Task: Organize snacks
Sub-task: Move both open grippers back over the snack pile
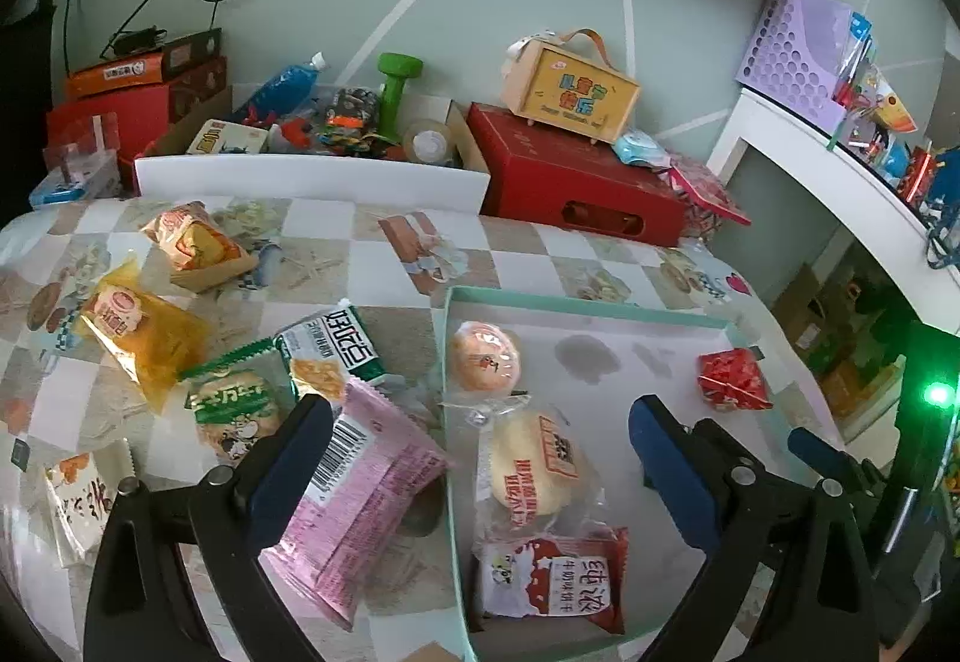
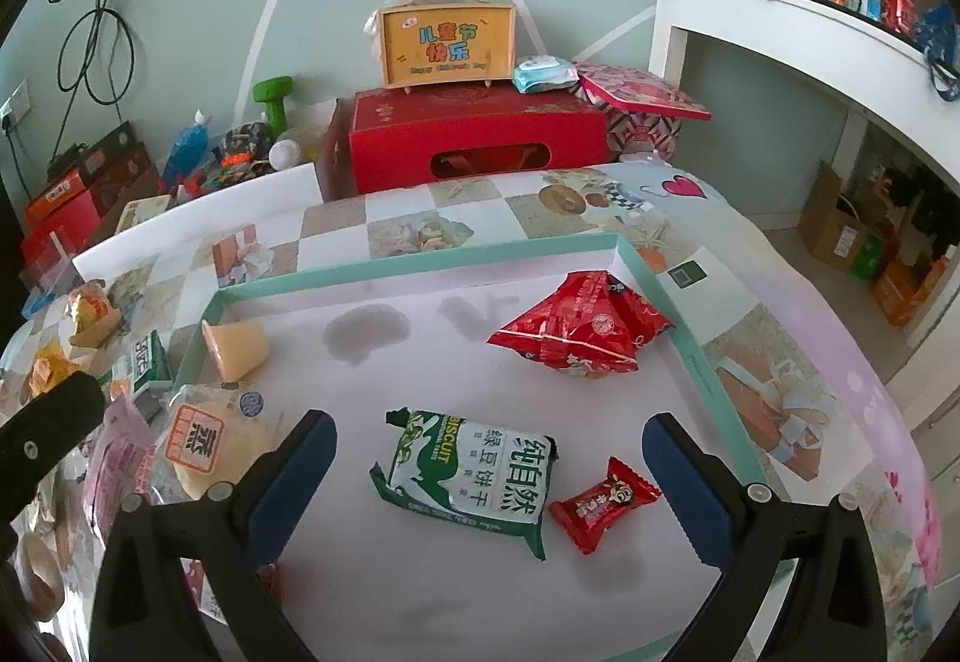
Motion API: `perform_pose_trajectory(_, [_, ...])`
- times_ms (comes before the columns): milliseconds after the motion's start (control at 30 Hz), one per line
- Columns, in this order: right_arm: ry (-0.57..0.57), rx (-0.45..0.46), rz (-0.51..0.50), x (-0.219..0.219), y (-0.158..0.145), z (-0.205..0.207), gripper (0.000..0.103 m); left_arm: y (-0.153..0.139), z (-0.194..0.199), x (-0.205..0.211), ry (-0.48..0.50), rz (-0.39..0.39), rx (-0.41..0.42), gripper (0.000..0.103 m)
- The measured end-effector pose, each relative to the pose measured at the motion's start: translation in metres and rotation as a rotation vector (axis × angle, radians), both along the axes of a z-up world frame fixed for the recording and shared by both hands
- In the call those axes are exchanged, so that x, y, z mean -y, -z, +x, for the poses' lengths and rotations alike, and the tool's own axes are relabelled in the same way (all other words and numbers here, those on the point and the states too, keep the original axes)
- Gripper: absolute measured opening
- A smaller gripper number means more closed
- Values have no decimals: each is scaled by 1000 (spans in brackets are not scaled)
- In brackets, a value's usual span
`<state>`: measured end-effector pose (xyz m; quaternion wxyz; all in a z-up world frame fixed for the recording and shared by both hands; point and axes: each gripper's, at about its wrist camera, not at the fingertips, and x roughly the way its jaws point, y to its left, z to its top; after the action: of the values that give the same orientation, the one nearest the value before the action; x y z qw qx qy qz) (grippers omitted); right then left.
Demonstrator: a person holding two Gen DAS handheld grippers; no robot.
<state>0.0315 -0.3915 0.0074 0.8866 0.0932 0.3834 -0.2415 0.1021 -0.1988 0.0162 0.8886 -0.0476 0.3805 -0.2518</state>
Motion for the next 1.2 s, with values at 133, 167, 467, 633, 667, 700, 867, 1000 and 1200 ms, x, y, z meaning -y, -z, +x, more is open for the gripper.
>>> perform_pose_trajectory(133, [-6,1,-2,-1,0,0,103,-1,-1,0,-5,9,8,102])
perform_pose_trajectory(167, [-3,3,-2,-1,-1,0,103,-1,-2,-1,-10,12,13,102])
perform_pose_trajectory(467, [16,78,0,-2,-14,-5,103,-18,-7,-19,-68,62,90,102])
perform_pose_trajectory(633, [-8,110,14,-10,-18,-2,103,-29,-8,-53,-182,109,139,102])
perform_pose_trajectory(667, [-17,117,16,-12,-19,-1,103,-31,-7,-64,-213,112,142,102])
perform_pose_trajectory(700, [-24,122,17,-14,-20,-1,103,-32,-5,-74,-245,117,142,102])
perform_pose_trajectory(867, [-56,156,23,-28,-25,3,103,-28,0,-129,-424,180,113,102])
perform_pose_trajectory(1000, [-98,188,67,-45,-28,9,103,-18,2,-164,-528,205,49,102])
perform_pose_trajectory(1200, [-227,217,124,-86,-28,22,103,-8,-2,-200,-644,228,-23,102])
